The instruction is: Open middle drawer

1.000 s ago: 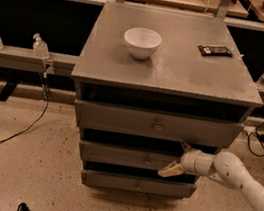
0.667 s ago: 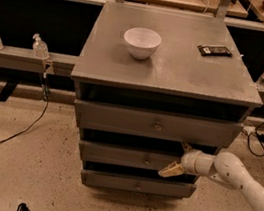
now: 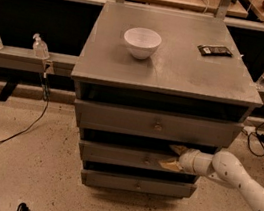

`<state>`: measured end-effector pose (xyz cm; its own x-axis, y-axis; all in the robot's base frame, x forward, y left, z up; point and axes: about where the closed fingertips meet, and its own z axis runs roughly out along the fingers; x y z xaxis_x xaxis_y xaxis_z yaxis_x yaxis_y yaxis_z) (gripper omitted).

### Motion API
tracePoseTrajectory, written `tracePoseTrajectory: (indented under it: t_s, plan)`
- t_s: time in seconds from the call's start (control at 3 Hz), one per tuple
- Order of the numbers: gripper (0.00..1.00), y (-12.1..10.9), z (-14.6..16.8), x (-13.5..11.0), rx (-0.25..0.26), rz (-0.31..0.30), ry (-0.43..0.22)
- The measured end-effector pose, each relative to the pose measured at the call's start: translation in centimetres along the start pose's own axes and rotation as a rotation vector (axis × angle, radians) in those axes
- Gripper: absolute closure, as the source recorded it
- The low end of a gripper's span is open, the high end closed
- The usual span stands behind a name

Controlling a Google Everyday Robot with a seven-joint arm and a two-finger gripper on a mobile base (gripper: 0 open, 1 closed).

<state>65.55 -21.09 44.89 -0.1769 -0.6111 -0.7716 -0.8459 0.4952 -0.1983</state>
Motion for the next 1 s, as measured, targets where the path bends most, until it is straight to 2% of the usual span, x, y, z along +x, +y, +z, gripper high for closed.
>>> tracePoseTrajectory:
  t_s: [0.67,1.0]
  plan:
    - [0.88,0.33,0.45,-0.14,-0.008,0.000,-0.003]
    - [1.00,0.48,0.65,-0.20,-0.012,0.000,-0.004]
